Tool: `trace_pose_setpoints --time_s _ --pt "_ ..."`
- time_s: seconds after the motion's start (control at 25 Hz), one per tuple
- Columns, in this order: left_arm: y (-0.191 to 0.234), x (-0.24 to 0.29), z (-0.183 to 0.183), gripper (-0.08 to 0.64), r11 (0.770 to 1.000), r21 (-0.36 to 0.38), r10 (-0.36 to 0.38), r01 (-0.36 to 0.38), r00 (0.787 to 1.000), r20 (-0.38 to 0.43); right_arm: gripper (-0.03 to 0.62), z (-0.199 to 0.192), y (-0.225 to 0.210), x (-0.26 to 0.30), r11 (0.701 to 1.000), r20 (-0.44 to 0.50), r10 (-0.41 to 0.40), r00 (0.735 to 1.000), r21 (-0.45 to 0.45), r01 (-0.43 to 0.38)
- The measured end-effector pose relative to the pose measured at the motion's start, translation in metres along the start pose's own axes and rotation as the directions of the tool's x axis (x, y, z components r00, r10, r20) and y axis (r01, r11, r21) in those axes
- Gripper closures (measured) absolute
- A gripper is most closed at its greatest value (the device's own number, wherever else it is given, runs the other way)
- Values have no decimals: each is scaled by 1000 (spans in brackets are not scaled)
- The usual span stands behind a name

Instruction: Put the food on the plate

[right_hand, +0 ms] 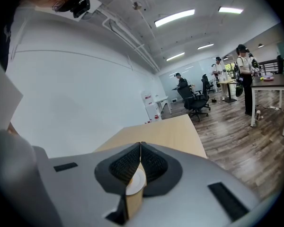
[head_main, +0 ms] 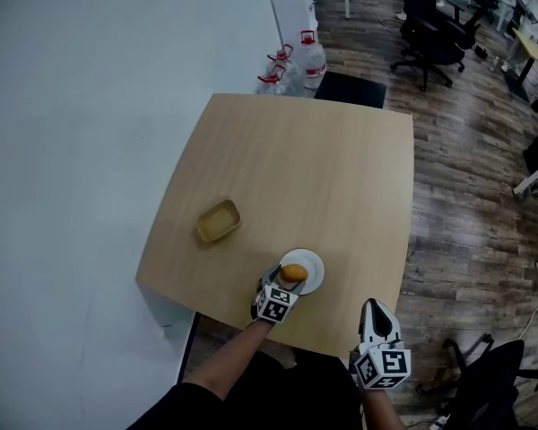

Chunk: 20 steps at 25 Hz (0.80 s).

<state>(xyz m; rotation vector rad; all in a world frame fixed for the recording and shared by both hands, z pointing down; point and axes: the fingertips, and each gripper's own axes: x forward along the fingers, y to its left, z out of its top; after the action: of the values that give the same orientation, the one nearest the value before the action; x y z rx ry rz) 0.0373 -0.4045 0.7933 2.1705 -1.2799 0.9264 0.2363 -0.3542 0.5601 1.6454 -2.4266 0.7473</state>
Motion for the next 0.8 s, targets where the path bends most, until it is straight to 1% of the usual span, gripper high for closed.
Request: trace_pose_setpoints --time_s 0.16,0.28,0.48,0.64,0.8 --pt "7 -12 8 233 1000 -15 6 -5 999 43 532 5 9 5 1000 12 19 1000 -15 -19" --pt "12 -20 8 235 999 -32 -2 5 997 73 532 9 16 5 999 20 29 999 -33 -28" --pt "22 -29 5 233 999 -43 1 4 994 112 532 21 25 2 999 54 7 999 -44 -5" --pt "22 -42 6 233 998 -56 -15 22 993 115 531 32 38 -8 998 79 -18 997 -58 22" --pt "22 -55 -12 233 997 -70 -30 39 991 130 532 27 63 -33 997 109 -41 993 -61 48"
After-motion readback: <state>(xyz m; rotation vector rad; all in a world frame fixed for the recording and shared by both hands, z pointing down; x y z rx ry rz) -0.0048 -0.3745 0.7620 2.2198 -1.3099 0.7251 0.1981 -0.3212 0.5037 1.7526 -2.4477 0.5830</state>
